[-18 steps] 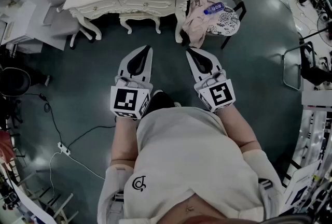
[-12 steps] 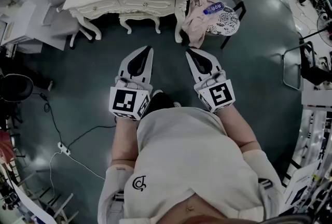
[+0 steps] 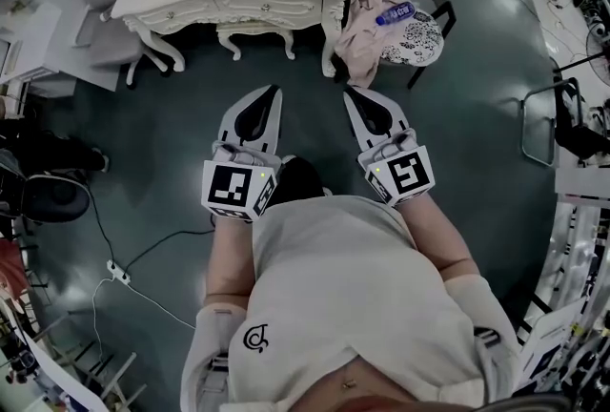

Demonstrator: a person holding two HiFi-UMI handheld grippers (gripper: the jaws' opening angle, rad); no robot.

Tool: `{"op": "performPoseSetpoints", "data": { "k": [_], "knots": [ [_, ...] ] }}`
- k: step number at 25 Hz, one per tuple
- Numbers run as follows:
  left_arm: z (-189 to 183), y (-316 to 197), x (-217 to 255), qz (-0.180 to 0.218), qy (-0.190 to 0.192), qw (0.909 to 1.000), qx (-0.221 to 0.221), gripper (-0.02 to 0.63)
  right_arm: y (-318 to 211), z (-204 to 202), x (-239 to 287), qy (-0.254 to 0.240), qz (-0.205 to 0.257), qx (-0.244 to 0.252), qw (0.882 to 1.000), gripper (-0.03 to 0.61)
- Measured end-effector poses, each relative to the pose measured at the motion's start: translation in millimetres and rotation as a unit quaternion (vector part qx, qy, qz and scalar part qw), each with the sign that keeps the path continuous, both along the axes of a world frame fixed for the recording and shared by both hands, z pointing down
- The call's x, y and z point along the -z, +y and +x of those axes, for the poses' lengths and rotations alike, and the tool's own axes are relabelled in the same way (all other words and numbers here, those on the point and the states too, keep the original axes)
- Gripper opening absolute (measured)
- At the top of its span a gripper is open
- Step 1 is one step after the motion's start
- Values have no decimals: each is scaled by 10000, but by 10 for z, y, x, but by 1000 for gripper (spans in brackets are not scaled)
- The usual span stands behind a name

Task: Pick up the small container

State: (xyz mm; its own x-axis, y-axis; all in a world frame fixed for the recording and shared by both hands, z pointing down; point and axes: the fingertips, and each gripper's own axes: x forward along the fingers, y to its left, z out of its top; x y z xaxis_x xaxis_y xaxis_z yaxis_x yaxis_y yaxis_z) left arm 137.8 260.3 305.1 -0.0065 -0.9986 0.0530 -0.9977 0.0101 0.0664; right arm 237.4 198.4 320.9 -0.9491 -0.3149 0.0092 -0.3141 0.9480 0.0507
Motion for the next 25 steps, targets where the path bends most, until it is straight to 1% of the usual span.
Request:
{"op": "performPoseSetpoints", "data": {
  "k": [5,10,14,16,18,22,25],
  "knots": [
    [-359,-300,-116,-174,63,9998,-1,14,-259,-343,-124,159,-23,29,9999,6],
    [-903,-822,-238,-191,73,9996,-217,14,-659,-926,-278,423,167,-38,9990,6],
    [-1537,-1353,-227,-145,177,9986,-476,14,-1166,-1517,-228,420,179,-361,9983,6],
    [-1880,-1638,-202,-115,179,9981,-574,14,-1422,-1818,-217,493,172,-524,9973,6],
    [-2178,-1935,-190,-138,162,9968,-770,14,-1676,-2092,-211,536,129,-715,9959,6],
    [-2661,-2472,-213,-189,172,9926,-1187,14,-2163,-2526,-218,558,48,-1175,9915,6],
    [-2980,-2812,-273,-234,255,9902,-1356,14,-2476,-2795,-249,583,-15,-1412,9883,6]
  ]
}}
